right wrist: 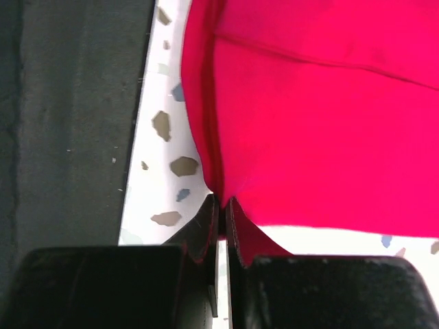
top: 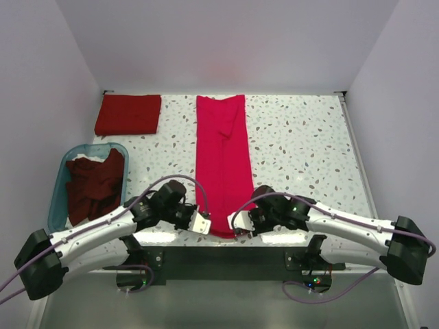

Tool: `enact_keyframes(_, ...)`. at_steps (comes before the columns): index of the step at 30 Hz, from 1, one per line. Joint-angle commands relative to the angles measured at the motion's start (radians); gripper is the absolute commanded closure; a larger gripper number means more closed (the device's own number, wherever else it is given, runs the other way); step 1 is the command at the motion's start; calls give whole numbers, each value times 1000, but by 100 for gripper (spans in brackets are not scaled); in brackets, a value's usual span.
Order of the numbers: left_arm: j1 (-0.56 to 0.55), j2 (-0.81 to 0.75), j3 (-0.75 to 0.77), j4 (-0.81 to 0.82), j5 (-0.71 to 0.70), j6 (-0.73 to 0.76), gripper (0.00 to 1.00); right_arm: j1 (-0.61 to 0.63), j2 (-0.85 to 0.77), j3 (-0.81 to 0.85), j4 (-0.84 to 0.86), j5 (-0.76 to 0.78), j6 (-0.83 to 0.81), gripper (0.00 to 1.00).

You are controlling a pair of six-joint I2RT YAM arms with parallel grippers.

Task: Fold and stack the t-shirts
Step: Fold the tshirt

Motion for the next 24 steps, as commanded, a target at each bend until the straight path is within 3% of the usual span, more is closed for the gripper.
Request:
enact_keyframes(1,83,-21,89,-66,66,-12,100,-79,-24,67,-45,-43,-11,100)
enact_keyframes(8,301,188,251,-80,147,114,100,-311,102,217,-58,-144,-177,100)
enact_keyframes(14,474,429,443,-69,197,180,100,-471,344,424,-66,-230,-315,100)
enact_keyframes(24,591,796,800,-84,218,228,100,-632,731,825,-153,-307,-473,100)
